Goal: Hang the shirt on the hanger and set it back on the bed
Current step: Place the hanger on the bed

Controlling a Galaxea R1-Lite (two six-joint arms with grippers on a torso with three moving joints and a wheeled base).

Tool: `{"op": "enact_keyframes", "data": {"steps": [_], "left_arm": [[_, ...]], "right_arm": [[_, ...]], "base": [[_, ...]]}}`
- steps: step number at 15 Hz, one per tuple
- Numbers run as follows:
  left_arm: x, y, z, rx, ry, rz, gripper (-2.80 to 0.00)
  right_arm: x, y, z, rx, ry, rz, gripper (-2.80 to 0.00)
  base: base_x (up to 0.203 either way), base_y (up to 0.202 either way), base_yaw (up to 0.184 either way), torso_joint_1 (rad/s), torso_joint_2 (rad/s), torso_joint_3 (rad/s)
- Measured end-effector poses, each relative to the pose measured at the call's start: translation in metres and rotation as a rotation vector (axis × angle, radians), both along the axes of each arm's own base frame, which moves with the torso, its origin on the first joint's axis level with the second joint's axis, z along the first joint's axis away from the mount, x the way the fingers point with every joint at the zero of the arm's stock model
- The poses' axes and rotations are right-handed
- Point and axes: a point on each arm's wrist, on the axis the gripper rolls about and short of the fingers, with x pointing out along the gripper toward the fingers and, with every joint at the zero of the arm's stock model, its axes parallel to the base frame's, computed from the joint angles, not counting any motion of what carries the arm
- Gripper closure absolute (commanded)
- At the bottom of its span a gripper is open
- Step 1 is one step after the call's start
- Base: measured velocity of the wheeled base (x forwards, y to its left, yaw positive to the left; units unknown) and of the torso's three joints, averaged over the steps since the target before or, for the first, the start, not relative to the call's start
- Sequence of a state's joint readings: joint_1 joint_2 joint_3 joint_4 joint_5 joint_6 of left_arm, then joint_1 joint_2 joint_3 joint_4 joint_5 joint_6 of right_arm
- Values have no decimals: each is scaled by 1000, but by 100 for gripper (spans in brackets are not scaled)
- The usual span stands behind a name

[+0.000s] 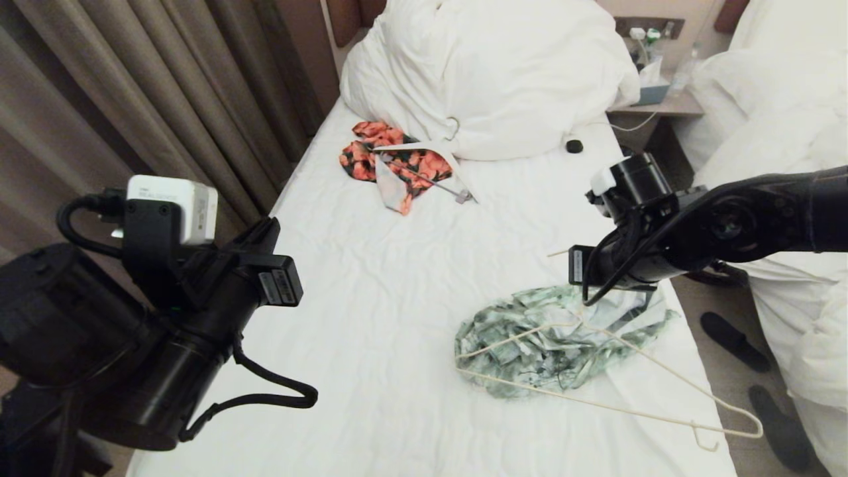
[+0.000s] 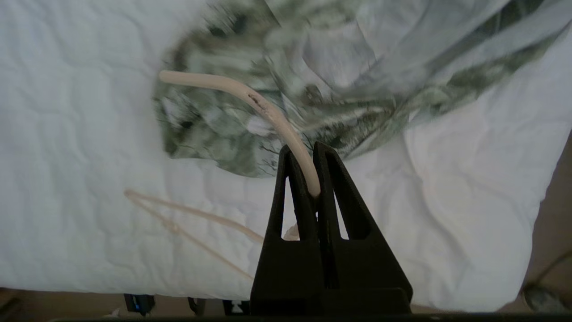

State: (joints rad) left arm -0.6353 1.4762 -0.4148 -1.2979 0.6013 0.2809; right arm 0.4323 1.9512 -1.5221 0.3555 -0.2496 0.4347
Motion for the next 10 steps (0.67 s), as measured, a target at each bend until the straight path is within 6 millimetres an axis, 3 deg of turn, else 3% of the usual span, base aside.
{"op": "enact_keyframes", "data": {"steps": [5, 10], "left_arm": [[-5, 16, 1, 1, -10, 32, 0], [-8, 23, 3, 22, -24, 45, 0]], "right_arm": [[28, 9, -53, -16, 55, -17, 0], [50, 5, -82, -72, 53, 3, 0]], "base": [[0, 0, 0, 0, 0, 0], [0, 0, 0, 0, 0, 0]]}}
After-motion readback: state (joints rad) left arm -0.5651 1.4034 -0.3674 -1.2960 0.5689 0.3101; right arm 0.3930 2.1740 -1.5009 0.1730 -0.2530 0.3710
